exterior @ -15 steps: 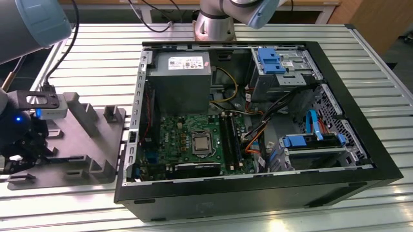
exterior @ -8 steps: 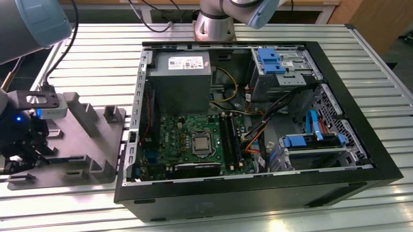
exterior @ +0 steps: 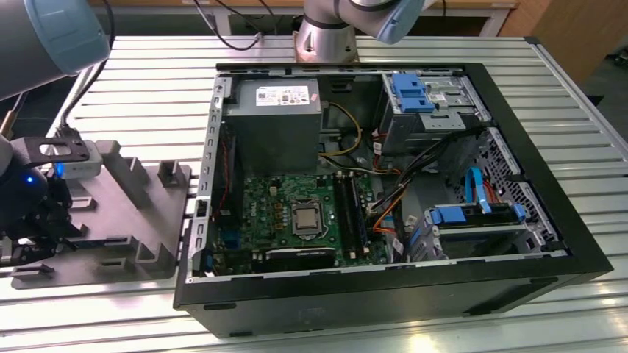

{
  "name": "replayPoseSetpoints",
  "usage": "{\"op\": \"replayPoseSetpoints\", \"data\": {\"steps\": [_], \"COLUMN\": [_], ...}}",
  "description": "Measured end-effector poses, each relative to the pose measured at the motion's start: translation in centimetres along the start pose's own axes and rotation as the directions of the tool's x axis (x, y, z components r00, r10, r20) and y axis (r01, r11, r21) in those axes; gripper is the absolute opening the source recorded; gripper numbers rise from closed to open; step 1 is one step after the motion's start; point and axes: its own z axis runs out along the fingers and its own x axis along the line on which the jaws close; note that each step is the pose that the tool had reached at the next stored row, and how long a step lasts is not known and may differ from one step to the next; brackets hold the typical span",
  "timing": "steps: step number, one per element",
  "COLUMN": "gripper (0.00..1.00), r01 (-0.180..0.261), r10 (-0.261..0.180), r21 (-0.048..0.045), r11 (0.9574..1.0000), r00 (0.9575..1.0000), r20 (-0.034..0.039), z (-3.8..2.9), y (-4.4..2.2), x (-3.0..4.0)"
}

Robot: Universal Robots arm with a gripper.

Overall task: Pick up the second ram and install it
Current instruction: 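Pick up the second ram and move it above second insertion slot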

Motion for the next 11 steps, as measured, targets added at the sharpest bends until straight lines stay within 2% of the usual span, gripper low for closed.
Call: {"op": "replayPoseSetpoints", "data": {"steps": [11], "gripper": [0.3], "r01": [0.017], "r10": [-0.017], "r21": [-0.0005], "r11": [0.9999], "r00": [0.9999], "r20": [-0.0008], "z": [0.55], "y": [0.23], "x": [-0.13]}}
